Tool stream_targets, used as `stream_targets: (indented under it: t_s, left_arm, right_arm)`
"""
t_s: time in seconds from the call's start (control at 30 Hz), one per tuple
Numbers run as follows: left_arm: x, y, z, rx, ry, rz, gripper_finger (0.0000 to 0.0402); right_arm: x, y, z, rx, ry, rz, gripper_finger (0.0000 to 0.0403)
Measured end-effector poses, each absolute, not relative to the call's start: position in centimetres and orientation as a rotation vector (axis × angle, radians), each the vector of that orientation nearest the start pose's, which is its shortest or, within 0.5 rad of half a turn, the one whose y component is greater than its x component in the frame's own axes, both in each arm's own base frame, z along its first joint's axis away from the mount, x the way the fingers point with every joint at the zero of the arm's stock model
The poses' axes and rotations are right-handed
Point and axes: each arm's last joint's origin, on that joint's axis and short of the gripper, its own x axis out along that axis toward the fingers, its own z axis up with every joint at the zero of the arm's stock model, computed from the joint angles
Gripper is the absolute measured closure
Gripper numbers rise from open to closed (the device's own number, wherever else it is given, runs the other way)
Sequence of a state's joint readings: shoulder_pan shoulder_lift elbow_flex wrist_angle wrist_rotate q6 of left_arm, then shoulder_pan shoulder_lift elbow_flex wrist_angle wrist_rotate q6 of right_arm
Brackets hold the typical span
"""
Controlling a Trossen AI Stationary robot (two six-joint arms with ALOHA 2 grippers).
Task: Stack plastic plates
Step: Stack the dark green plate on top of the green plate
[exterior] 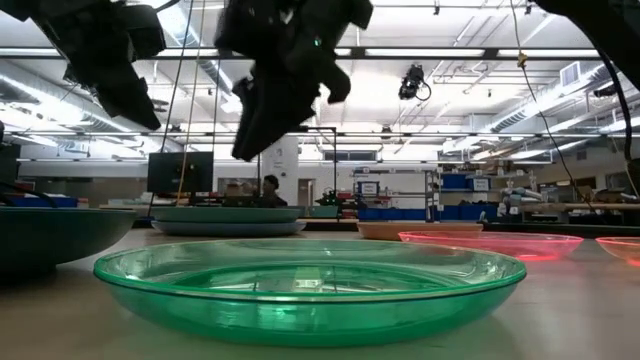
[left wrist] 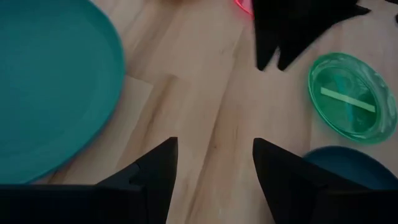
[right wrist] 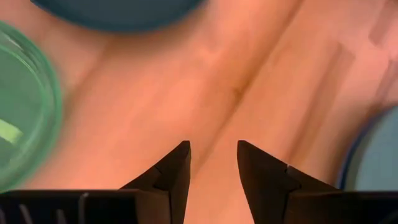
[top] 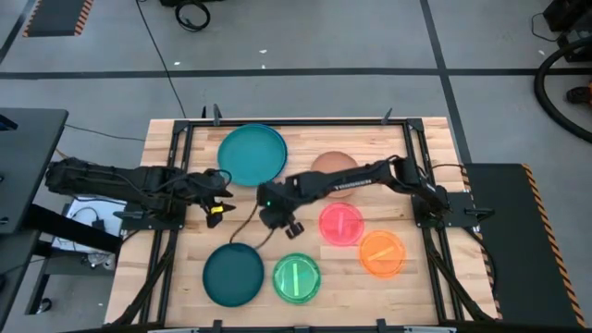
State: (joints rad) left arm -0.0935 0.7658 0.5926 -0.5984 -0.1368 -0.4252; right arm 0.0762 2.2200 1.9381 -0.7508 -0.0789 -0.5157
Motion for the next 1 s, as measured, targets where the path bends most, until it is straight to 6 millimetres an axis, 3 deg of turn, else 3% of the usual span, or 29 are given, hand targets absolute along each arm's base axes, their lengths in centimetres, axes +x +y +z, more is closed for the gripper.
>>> stream_targets:
  t_s: [0.43, 0.63, 0.83, 1.0]
  left_arm:
    - [15.0, -1.3, 23.7, -0.221, 0.712, 0.266, 0.0185]
    - [15.3, -1.2, 24.0, -0.133, 0.679, 0.251, 0.0185]
    - [15.3, -1.2, 24.0, -0.114, 0.671, 0.243, 0.0185]
    - [15.3, -1.2, 24.0, -0.13, 0.674, 0.249, 0.0185]
  right_arm:
    - [48.1, 9.3, 22.5, -0.577, 0.845, 0.468, 0.0264]
    - [48.6, 12.0, 21.3, -0.583, 0.797, 0.44, 0.0275]
    - [49.0, 13.0, 19.7, -0.492, 0.817, 0.407, 0.0275]
    - [49.1, 14.2, 20.6, -0.447, 0.752, 0.406, 0.0276]
